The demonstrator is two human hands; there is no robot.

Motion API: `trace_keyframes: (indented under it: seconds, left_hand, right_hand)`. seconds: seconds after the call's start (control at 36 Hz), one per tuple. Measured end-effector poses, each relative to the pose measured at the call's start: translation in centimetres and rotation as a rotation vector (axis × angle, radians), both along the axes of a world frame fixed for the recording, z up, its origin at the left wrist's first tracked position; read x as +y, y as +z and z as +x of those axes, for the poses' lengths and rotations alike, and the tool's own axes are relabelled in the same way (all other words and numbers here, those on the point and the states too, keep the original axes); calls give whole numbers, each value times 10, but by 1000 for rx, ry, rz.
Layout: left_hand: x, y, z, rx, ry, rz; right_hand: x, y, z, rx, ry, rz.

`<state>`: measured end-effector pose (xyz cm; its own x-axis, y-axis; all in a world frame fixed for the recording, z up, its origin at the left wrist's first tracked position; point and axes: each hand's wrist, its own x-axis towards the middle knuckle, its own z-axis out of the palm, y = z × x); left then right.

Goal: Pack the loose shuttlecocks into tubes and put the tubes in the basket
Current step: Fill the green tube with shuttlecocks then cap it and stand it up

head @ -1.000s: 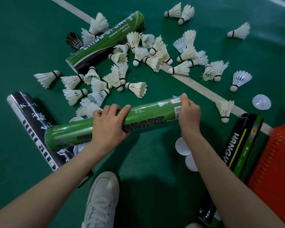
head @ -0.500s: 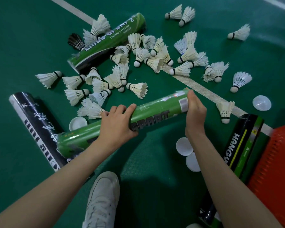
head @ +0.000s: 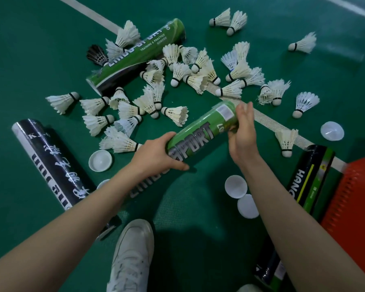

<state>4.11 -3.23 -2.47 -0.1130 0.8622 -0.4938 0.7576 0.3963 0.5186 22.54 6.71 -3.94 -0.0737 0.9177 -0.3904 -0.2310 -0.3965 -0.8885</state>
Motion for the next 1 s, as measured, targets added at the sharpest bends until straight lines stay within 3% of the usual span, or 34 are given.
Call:
trace_keyframes:
  seconds: [0.08,0.19,0.39,0.53,0.75,0.81,0.86,0.94,1.0]
  left_hand:
    - [5,-1,9,-11,51,1]
    - [11,-3,16,-32,33,122]
    - [-7,-3,10,-347,-23,60]
    - [-30,-13,-7,-436,-28,-195]
    - [-31,-8,-16,-427,56,-120]
    - [-28,-6,-17,-468,93,-88]
    - [-22,-3,-18,-513,131,-56]
    - [-11,4,-22,-550,182,-30]
    - [-3,10,-26,-584,218,-24]
  right_hand:
    - [-8,-4,-8,38,20,-168]
    - [-35,-10,-28,-23,268,-331]
    - [-16,-17,-13,-91,87,-244]
    - [-6,-22,1,-53,-43,-374]
    - [-14,-28,-4,-49,-14,-482]
    - [-14,-28,-4,-98,41,-422]
    - [-20,-21,-6,-285,141,-250]
    - [-32,-5,-11,-627,388,240]
    - [-36,2,-13,-706,604,495]
